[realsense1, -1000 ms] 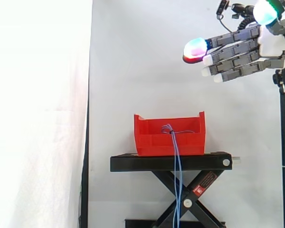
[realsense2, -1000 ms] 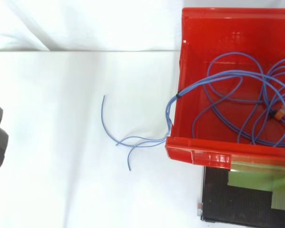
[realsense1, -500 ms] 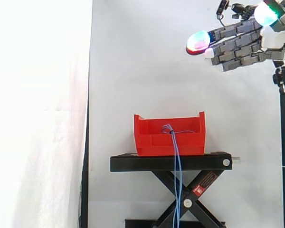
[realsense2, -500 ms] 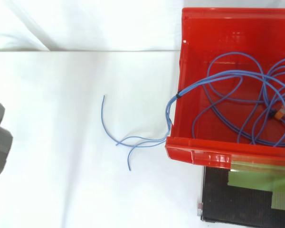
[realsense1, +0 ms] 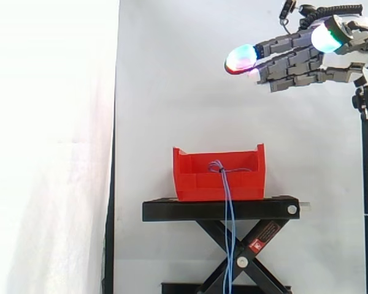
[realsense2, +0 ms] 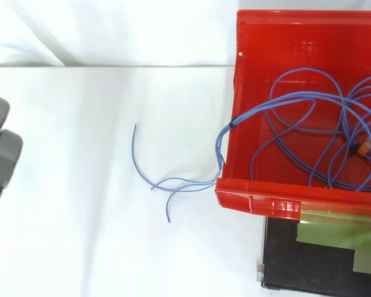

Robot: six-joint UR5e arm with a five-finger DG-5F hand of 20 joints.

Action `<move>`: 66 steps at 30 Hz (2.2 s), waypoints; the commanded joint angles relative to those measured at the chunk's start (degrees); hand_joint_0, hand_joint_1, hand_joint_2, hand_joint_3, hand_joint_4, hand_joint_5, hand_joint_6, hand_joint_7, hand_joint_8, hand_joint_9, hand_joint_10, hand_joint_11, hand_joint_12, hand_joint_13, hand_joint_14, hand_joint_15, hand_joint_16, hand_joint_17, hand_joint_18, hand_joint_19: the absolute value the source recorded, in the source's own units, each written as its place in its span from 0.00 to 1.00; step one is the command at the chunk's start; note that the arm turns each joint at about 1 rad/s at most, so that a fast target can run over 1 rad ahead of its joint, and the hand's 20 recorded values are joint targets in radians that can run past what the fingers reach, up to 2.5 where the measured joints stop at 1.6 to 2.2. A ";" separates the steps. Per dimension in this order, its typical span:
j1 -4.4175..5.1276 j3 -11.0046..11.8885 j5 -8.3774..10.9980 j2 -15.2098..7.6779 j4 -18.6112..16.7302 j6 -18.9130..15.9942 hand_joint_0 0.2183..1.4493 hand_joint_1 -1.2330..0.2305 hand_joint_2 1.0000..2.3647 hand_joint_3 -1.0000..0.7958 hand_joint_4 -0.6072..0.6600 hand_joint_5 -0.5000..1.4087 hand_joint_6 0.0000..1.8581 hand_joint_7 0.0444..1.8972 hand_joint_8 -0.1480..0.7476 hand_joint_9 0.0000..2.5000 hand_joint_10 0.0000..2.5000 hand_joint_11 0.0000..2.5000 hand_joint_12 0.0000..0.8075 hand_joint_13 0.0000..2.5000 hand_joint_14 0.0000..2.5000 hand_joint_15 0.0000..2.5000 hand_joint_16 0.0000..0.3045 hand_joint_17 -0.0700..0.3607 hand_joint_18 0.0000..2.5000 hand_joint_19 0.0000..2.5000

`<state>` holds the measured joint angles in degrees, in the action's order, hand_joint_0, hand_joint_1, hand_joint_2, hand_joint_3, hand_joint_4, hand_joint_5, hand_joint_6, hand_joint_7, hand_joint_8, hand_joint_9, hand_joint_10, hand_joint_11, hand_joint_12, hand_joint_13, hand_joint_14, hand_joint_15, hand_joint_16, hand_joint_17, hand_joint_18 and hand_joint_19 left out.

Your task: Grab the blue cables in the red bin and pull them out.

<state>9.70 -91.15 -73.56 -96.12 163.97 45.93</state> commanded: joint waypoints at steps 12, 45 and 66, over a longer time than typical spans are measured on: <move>0.14 0.01 -5.90 -8.65 -8.31 8.25 0.44 0.33 0.00 0.00 0.62 0.37 0.00 0.07 0.36 0.00 0.00 0.00 0.39 0.00 0.00 0.10 0.17 0.43 0.00 0.14; 0.85 0.01 -23.12 -16.47 -10.95 17.13 0.45 0.32 0.00 0.00 0.64 0.42 0.00 0.08 0.41 0.05 0.00 0.04 0.39 0.00 0.00 0.08 0.16 0.42 0.00 0.13; 0.76 0.01 -21.98 -16.47 -14.64 38.14 0.45 0.32 0.00 0.00 0.65 0.42 0.00 0.08 0.42 0.07 0.00 0.06 0.39 0.00 0.00 0.08 0.16 0.42 0.00 0.12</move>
<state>10.47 -91.14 -95.79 -112.59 150.67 76.04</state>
